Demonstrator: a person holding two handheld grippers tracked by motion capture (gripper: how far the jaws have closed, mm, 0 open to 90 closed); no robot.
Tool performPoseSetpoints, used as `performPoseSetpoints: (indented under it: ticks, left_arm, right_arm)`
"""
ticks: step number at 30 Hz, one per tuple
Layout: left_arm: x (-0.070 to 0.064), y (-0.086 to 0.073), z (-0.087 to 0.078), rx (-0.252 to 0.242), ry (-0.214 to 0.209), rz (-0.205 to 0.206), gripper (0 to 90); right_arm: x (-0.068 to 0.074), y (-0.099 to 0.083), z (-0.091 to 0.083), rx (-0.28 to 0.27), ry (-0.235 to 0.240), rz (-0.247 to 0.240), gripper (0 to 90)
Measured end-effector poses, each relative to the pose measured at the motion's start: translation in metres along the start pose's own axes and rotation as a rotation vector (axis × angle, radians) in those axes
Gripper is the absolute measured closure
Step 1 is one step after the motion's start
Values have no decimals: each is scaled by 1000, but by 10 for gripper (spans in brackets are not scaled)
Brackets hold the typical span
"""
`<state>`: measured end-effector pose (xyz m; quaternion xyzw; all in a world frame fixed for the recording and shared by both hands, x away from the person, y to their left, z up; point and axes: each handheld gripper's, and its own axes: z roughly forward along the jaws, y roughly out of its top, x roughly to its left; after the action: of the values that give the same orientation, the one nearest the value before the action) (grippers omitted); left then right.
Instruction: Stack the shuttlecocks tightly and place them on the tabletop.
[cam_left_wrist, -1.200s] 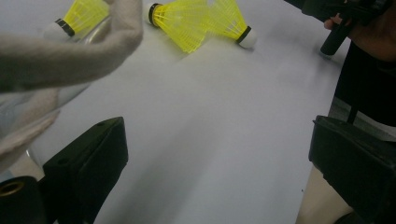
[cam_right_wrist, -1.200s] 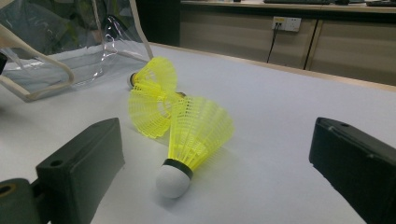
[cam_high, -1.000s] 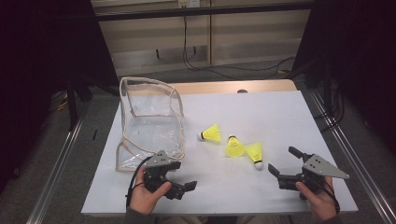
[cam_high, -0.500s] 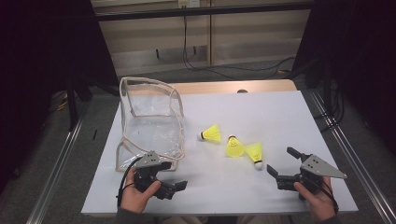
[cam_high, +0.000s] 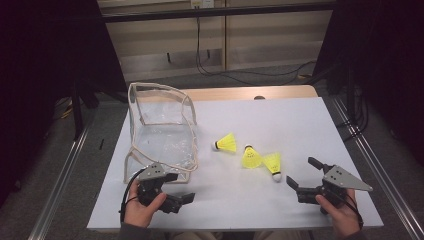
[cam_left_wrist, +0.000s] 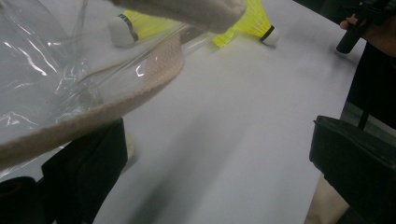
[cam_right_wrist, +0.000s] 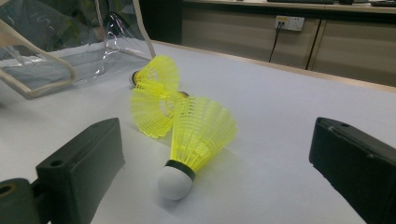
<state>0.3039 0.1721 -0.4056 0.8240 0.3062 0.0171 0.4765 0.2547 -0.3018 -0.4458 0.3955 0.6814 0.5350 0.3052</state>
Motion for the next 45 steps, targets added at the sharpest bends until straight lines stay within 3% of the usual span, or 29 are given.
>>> performPoseSetpoints:
  ticks: [3,12,25,45]
  left_arm:
    - [2,0,-1,1,3,12,42]
    - [9,-3,-7,0,14,-4,43]
    - [25,-11,-20,-17,48,-44,43]
    - [40,-19,-24,-23,81,-43,42]
  right_arm:
    - [0,0,0,2,-1,-2,23]
    - [-1,0,0,1,-1,0,23]
    - [-1,1,0,-2,1,0,24]
    - [0,0,5,11,12,1,25]
